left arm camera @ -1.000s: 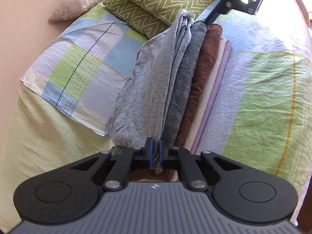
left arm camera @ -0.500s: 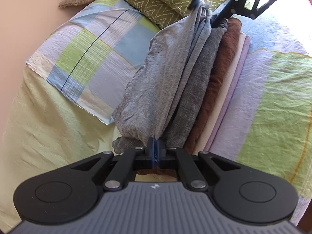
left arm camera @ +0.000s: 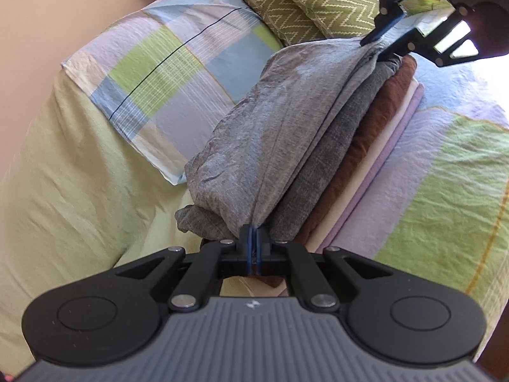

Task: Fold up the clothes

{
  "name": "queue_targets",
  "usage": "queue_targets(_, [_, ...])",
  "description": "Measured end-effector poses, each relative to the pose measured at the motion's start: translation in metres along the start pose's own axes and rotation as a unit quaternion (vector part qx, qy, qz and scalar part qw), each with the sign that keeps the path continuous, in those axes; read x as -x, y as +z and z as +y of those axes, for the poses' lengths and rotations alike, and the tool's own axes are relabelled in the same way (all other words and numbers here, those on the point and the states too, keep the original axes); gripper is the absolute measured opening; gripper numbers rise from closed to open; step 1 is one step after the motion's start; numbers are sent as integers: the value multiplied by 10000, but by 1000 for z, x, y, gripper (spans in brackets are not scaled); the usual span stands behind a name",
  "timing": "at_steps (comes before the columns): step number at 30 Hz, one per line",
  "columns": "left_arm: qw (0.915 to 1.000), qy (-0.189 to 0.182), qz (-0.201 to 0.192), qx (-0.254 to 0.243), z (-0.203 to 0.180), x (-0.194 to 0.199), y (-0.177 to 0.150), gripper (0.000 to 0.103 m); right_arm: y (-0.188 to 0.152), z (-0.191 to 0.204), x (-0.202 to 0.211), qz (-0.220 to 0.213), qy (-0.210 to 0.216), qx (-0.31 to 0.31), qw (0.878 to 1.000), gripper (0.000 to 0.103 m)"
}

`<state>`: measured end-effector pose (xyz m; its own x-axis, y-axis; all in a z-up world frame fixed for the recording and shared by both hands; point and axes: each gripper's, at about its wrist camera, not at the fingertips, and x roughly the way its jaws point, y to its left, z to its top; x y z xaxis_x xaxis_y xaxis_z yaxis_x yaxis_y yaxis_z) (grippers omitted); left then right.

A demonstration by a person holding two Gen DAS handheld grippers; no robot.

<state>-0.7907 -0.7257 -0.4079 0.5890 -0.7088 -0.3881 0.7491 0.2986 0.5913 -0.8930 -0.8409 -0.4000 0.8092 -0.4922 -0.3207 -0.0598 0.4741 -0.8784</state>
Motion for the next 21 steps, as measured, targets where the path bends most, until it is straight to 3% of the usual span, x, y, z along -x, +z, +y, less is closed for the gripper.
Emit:
queue_targets(1, [9998,31,4,206,2,2,0,7,0,-7,3,9,17,-298,9996,16])
queue_targets(2, [9993,69,13,380,3,4,0,18,0,-16,7,33,80,-803,9967,17])
queue_targets(3, [9976,137,15,675,5,8,-1,36,-3,-23,11,66,174,-1268,9918,20])
queue_targets(5, [9906,197,55,1355,9,19,-7,49,-8,-30,18,95,298,-1939,9805,26])
queue_targets(6, [9855,215,83,1682,11,24,-10,50,-13,-30,23,107,392,-2424,9693,28])
queue_targets(11, [9649,5,433,2590,1,36,-23,51,-36,-18,37,310,789,-4373,8953,31])
queue_targets(15, [9493,-215,691,3058,-7,33,-27,58,-58,-9,36,585,979,-5789,8074,46])
queue_targets(16, [9458,-276,757,3146,-8,30,-25,59,-64,-4,35,698,998,-6174,7772,49])
queue_targets(17, [9435,-298,769,3211,-9,28,-24,60,-66,-1,36,744,977,-6318,7654,49])
queue_targets(18, [9422,-270,764,3251,-10,28,-23,61,-67,4,38,780,903,-6446,7551,49])
queue_targets(21, [9396,-259,756,3329,-12,27,-23,61,-60,13,43,765,706,-6360,7646,57])
